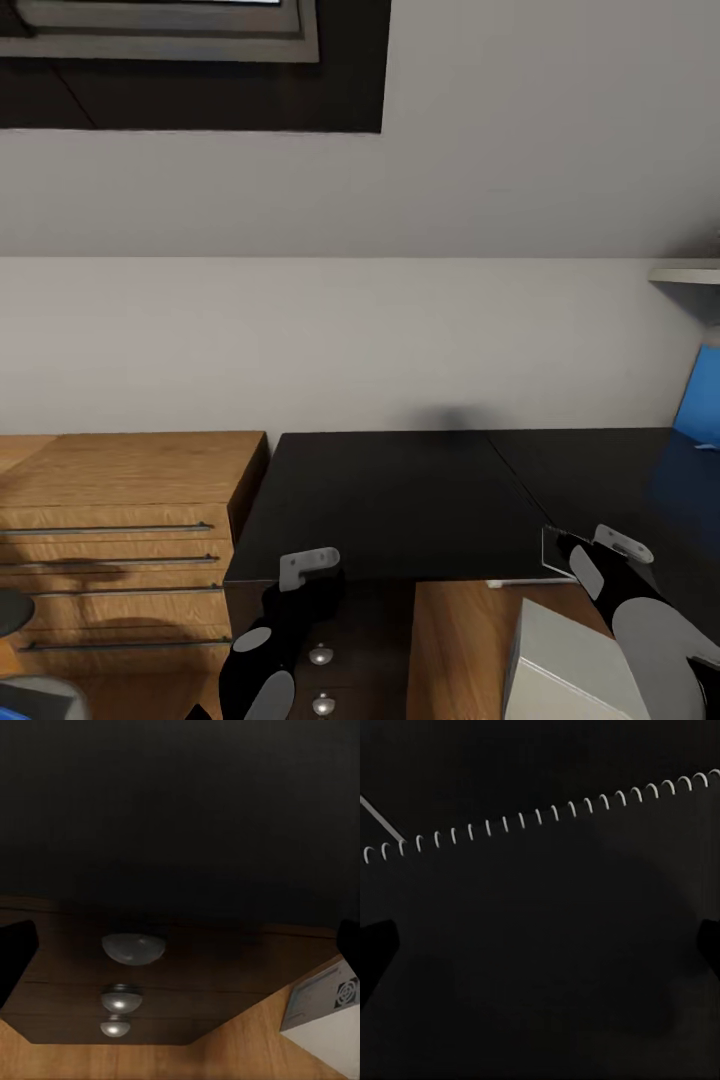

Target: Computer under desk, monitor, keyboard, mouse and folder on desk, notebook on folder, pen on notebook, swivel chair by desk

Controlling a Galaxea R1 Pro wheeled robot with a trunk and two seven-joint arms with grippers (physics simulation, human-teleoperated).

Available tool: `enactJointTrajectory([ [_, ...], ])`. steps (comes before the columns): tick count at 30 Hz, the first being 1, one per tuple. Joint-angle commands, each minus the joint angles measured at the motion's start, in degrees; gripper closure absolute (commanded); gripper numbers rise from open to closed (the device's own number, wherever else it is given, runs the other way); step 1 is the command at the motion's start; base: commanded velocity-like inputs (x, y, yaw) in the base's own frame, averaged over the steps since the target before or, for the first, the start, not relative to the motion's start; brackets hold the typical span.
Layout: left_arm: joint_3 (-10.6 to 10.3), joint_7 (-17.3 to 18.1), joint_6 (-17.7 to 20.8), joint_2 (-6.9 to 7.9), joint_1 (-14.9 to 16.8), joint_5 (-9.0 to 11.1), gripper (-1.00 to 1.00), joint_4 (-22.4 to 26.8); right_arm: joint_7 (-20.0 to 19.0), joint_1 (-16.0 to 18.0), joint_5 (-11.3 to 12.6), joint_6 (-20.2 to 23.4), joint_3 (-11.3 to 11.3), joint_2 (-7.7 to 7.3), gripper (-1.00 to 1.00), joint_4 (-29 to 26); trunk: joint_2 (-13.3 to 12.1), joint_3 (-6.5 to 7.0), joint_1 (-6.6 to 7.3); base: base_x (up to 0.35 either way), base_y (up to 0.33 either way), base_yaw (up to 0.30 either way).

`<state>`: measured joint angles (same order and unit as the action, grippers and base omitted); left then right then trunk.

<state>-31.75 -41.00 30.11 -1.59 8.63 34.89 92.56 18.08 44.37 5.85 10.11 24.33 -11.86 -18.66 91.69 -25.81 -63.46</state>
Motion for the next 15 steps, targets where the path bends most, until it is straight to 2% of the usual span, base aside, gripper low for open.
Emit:
enactJointTrajectory([
  [1,-0.1,-0.5,0.1,0.00,0.0,0.4,-1.00,0.1,0.2,0.0,1.0,0.1,0.2,0.01,-1.00,2.7,0.0,-0.08,0.00,-0.085,0.000,0.000],
  [8,-0.1,-0.5,0.1,0.00,0.1,0.5,-1.00,0.0,0.0,0.0,1.0,0.0,0.2,0.60,-1.00,2.4,0.0,-0.08,0.00,-0.220,0.000,0.000],
  [15,-0.1,-0.5,0.2,0.00,0.0,0.6,-1.00,0.0,0.0,0.0,1.0,-0.8,0.2,0.75,-1.00,2.5,0.0,-0.08,0.00,-0.035,0.000,0.000],
])
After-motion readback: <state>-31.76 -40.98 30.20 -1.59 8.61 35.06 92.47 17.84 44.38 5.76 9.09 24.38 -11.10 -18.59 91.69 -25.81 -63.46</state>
